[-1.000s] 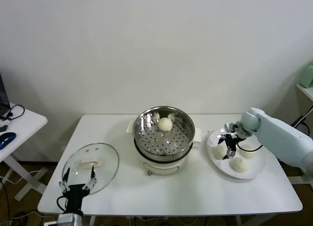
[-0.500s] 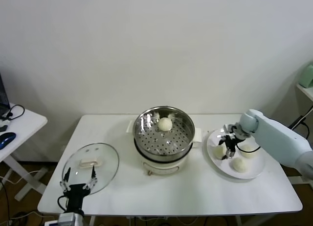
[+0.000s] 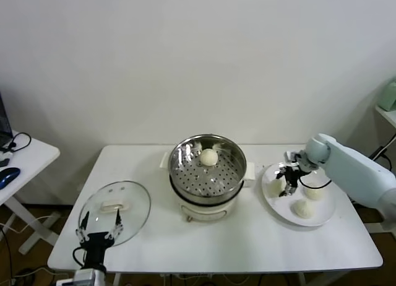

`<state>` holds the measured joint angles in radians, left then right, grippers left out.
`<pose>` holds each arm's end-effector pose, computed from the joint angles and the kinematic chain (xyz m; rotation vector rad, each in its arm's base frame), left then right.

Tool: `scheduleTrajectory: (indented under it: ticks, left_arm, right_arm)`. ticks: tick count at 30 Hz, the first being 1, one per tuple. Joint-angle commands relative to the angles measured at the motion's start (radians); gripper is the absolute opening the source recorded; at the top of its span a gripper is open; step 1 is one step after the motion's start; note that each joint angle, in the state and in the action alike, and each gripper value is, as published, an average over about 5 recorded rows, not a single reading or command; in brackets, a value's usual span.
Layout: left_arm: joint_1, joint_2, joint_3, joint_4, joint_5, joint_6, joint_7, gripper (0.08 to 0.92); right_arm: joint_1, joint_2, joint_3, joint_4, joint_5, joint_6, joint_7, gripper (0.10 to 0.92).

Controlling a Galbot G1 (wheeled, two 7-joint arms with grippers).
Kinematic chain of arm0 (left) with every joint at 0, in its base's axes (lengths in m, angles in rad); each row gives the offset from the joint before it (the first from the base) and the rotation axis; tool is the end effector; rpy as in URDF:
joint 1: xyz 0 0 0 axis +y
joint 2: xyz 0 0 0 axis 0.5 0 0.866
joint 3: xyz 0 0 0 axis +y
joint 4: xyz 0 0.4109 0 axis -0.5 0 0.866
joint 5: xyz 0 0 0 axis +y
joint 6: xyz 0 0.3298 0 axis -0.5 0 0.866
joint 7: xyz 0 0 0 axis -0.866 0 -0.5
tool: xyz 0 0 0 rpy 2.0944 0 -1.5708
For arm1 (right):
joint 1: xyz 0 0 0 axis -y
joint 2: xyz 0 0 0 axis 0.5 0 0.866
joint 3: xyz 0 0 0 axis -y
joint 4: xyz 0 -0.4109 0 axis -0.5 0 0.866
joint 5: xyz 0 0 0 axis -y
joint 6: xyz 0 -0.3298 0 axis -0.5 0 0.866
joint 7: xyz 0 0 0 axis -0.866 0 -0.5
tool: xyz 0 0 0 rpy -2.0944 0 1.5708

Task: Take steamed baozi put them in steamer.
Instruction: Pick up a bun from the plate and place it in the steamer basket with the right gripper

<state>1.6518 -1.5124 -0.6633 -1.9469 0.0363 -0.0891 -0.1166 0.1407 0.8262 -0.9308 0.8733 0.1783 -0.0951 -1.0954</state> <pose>0.0869 0.0596 -0.4086 0.3026 -2.9887 -0.2487 0.5936 -0.2374 -0.2074 1.2639 -1.5441 1.1350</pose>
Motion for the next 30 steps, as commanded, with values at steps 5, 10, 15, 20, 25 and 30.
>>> scheduleTrajectory:
  ticks: [5, 10, 15, 20, 25, 30]
  left_arm:
    - [-0.002, -0.004, 0.011, -0.008, 0.000, -0.003, 0.002, 0.823]
    - [0.000, -0.005, 0.019, -0.018, -0.001, -0.006, 0.002, 0.823]
    - [-0.005, -0.004, 0.023, -0.023, 0.007, -0.008, 0.003, 0.823]
    - [-0.010, -0.008, 0.027, -0.032, 0.017, -0.008, 0.006, 0.823]
    - [-0.020, -0.016, 0.028, -0.036, 0.017, 0.000, 0.007, 0.823]
    - [-0.021, -0.015, 0.029, -0.038, 0.015, 0.002, 0.017, 0.823]
  right_arm:
    - [0.416, -0.017, -0.337, 0.063, 0.448, -0.070, 0.010, 0.725]
    - [0.590, 0.052, -0.494, 0.091, 0.635, -0.105, 0.007, 0.727]
    - [0.647, 0.149, -0.530, 0.131, 0.749, -0.153, 0.023, 0.723]
    - [0.626, 0.273, -0.530, 0.132, 0.798, -0.176, 0.051, 0.721]
    - [0.571, 0.384, -0.526, 0.123, 0.808, -0.189, 0.076, 0.721]
    - [0.508, 0.478, -0.518, 0.084, 0.804, -0.190, 0.088, 0.721]
